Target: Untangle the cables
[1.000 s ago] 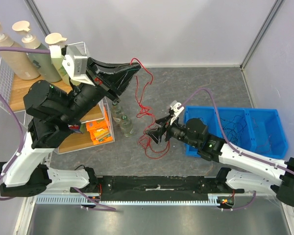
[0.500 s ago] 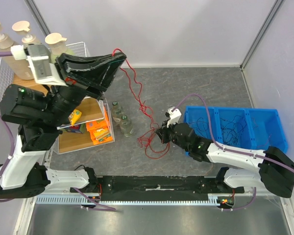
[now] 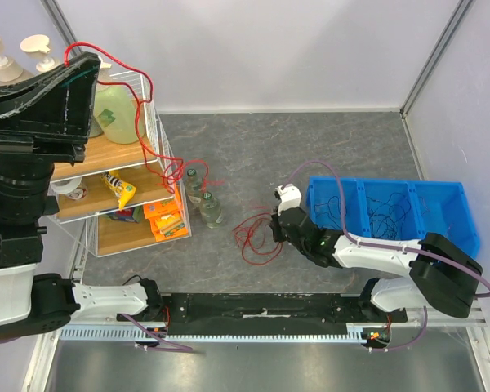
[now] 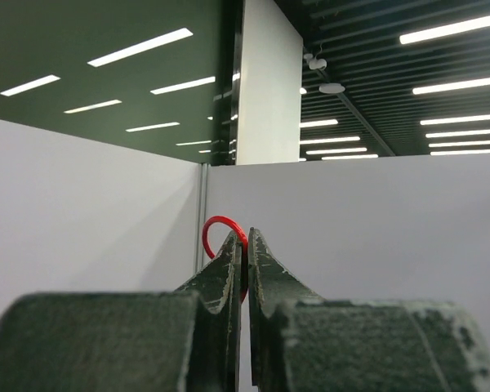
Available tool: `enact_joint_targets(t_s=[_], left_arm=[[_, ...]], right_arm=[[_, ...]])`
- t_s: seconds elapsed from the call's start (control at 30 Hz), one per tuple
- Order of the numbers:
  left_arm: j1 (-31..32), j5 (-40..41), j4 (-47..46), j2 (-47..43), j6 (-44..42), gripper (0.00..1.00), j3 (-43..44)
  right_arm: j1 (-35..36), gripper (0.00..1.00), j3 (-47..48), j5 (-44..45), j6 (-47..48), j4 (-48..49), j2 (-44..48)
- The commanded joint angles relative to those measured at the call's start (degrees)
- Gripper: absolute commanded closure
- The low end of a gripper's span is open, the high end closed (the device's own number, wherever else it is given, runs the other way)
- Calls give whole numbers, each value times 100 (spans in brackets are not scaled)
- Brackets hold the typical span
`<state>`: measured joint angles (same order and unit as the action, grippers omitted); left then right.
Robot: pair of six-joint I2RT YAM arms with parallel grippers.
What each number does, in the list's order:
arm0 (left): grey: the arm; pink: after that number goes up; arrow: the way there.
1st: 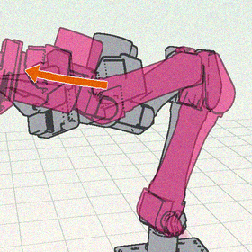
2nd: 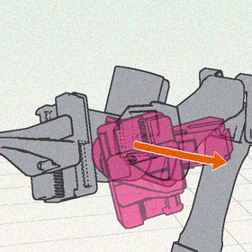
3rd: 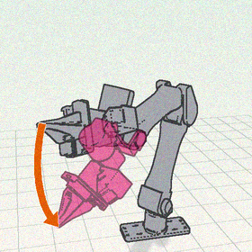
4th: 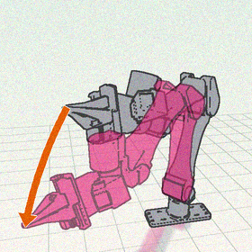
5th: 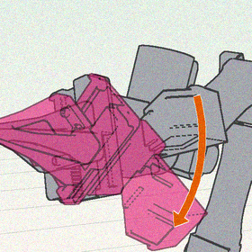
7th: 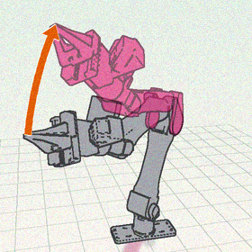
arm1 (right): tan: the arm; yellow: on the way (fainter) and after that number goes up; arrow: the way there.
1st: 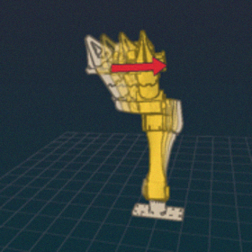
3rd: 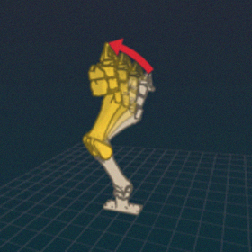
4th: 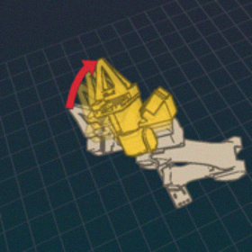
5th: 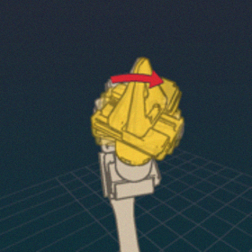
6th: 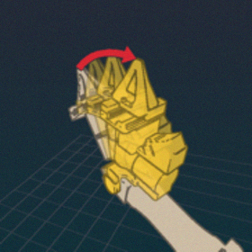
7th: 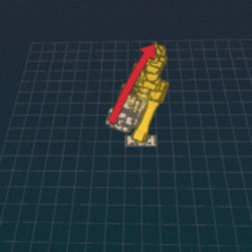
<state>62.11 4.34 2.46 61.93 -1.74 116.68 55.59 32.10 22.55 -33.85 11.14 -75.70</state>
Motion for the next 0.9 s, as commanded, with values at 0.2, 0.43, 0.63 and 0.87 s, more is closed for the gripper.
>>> enact_joint_targets(t_s=[0.2,0.43,0.63,0.87], left_arm=[[3,190,26,161,-230,98,-242],[3,339,-167,12,-178,98,-927],[3,647,-141,-304,356,98,-1823],[3,1130,123,-445,1297,98,-2475]], right_arm=[[-13,40,1254,40,387,-1822,450],[-13,13,1790,-311,791,-2949,1689],[-13,2,2415,-1260,1169,-3065,2472],[-13,3,2749,-2631,1496,-2249,2886]])
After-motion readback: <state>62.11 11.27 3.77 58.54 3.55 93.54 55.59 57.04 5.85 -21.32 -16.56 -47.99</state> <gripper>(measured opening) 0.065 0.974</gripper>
